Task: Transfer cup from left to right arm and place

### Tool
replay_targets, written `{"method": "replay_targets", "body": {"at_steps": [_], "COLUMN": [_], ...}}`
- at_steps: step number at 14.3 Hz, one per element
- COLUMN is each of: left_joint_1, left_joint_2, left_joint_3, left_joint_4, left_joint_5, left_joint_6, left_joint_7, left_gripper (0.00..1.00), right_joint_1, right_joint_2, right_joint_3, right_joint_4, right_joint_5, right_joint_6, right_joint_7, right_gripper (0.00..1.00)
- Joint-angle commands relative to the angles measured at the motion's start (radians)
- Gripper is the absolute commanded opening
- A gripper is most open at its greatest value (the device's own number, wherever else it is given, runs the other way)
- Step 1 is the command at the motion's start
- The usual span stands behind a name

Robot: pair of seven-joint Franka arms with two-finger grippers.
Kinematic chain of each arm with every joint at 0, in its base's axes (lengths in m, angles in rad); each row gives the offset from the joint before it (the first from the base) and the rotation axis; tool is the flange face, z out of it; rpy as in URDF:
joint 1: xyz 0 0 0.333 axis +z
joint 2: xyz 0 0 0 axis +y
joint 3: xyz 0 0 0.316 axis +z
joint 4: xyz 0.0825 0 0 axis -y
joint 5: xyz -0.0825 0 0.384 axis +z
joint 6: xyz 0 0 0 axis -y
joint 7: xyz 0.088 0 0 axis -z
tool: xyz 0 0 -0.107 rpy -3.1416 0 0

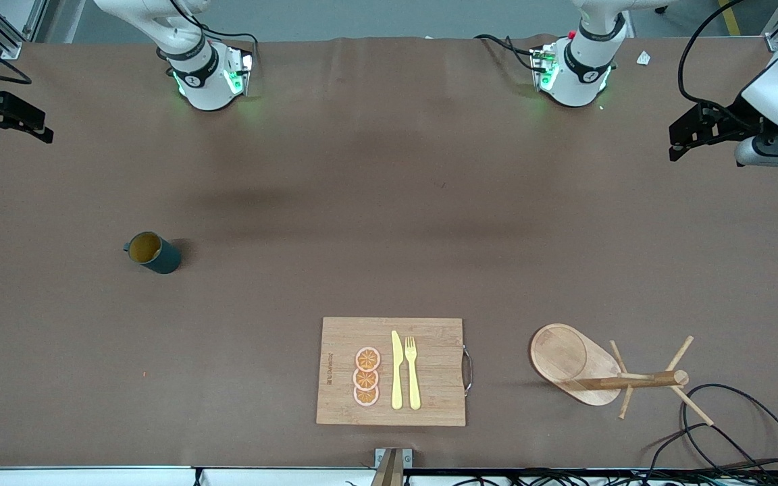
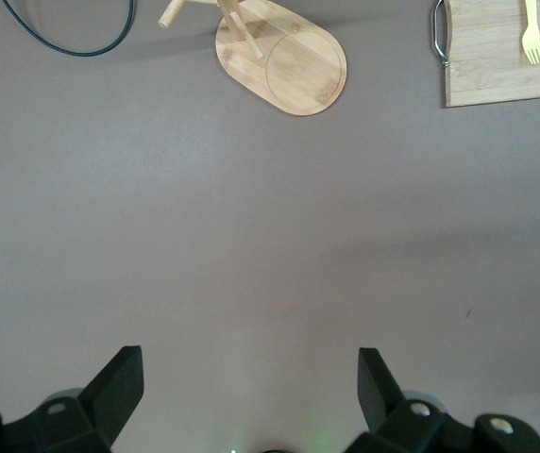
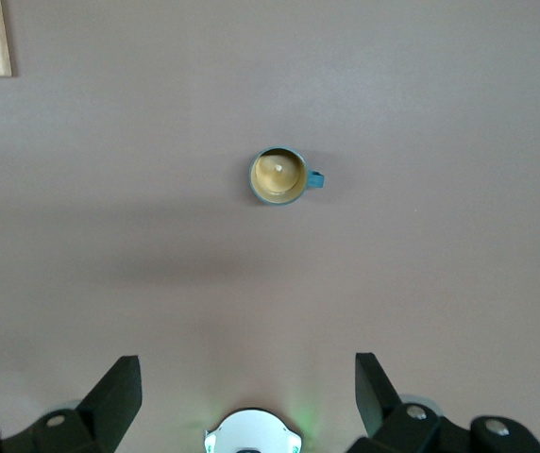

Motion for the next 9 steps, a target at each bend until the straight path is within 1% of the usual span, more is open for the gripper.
{"method": "replay_targets", "body": {"at_steps": [1,6,9], "left_joint_1": [0.001,-0.001,-0.001], "left_joint_2": [0.001,0.001,0.002], "left_joint_3": [-0.003,-0.003,-0.003], "left_joint_4": [0.009,0.010,0.010], "left_joint_5": [0.004,0.004,0.004], "left_joint_6": [-0.022,-0.025,-0.025], "left_joint_7": [-0.010,-0.010,-0.008], "left_gripper": [1.00,1.00,1.00], "right_joint_1": [-0.007,-0.013,-0.013], "right_joint_2": [0.004,0.048,0.050], "right_joint_3": [0.006,0.005,0.005], "right_joint_4": [0.028,0.082,0.085], "right_joint_5": [0.007,0.008,0.010], "right_joint_6": [-0.007,-0.009,-0.007], "right_joint_7": [0.025,0.003,0.003], "right_gripper": [1.00,1.00,1.00]}}
